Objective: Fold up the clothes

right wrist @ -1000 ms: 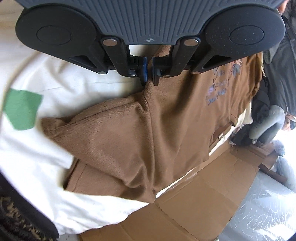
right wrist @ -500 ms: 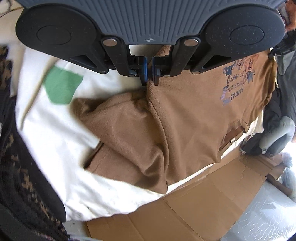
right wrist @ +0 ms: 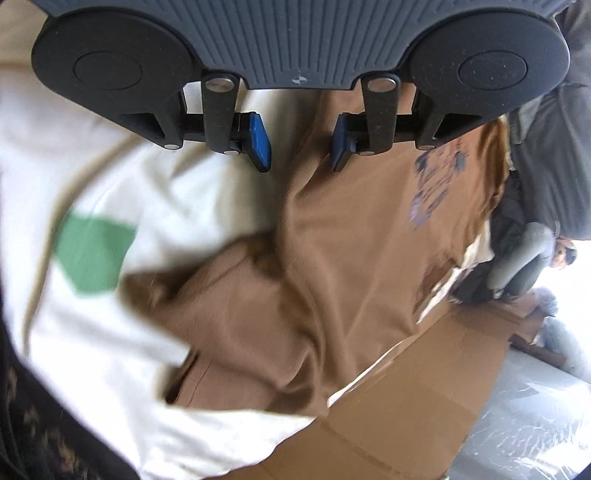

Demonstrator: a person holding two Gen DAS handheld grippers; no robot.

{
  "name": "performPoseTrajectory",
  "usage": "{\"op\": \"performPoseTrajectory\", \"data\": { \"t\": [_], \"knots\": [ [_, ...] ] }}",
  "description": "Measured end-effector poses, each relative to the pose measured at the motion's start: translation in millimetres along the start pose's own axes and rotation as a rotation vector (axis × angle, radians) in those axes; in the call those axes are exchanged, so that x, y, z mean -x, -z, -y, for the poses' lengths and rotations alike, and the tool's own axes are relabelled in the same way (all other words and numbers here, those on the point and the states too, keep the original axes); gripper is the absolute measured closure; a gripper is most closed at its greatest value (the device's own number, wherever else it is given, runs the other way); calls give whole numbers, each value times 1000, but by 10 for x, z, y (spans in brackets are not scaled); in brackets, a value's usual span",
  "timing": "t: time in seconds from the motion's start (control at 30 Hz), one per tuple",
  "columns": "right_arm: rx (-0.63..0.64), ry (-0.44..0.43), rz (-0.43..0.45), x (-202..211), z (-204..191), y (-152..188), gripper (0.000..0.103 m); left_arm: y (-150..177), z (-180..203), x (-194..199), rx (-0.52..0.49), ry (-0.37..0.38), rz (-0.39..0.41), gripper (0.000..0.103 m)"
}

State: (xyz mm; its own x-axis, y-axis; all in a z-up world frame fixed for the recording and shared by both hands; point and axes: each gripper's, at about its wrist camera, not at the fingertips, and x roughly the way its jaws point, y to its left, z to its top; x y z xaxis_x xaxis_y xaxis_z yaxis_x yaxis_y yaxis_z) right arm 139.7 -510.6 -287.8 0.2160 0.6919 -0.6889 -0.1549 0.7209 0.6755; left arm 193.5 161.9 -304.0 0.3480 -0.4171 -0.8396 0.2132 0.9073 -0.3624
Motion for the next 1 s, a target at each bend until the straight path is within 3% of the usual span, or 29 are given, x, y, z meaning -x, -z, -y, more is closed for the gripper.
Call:
{"op": "performPoseTrajectory", "data": {
  "t": [0.03,0.1,0.13,0.2,0.23,0.27,0.5,0.6,0.67,0.7,0.77,0.8,0.87,1.0],
  "knots": [
    [6,-9,-9,-20,-20,30,68,30,0,5,-5,-6,-16,65],
    [27,-21,-30,-63,-71,83,95,87,6,15,-18,-14,-40,64],
    [37,-14,-39,-73,-93,98,103,111,12,21,-26,-16,-48,65],
    [58,11,-51,-69,-126,112,103,132,29,32,-44,-16,-58,71],
    [65,21,-52,-50,-135,110,103,135,36,32,-52,-19,-68,91],
    [73,34,-51,-23,-147,108,103,131,42,31,-59,-22,-79,99],
    [89,150,-65,88,-141,139,103,118,72,188,-85,-59,-46,99],
    [66,152,-84,94,-101,145,101,137,82,217,-103,-83,-49,98],
    [54,141,-82,195,-114,100,91,129,120,223,-114,-120,-59,96],
    [69,141,-66,273,-138,80,89,119,144,227,-121,-145,-64,91],
    [97,153,-4,442,-126,59,71,84,203,268,-132,-181,-61,83],
    [110,159,29,526,-114,49,69,66,242,311,-138,-185,-47,74],
    [73,161,80,632,-45,49,69,17,357,377,-161,-184,-30,67],
    [33,133,135,762,29,99,69,-124,657,485,-212,-169,-11,66]
  ]
}}
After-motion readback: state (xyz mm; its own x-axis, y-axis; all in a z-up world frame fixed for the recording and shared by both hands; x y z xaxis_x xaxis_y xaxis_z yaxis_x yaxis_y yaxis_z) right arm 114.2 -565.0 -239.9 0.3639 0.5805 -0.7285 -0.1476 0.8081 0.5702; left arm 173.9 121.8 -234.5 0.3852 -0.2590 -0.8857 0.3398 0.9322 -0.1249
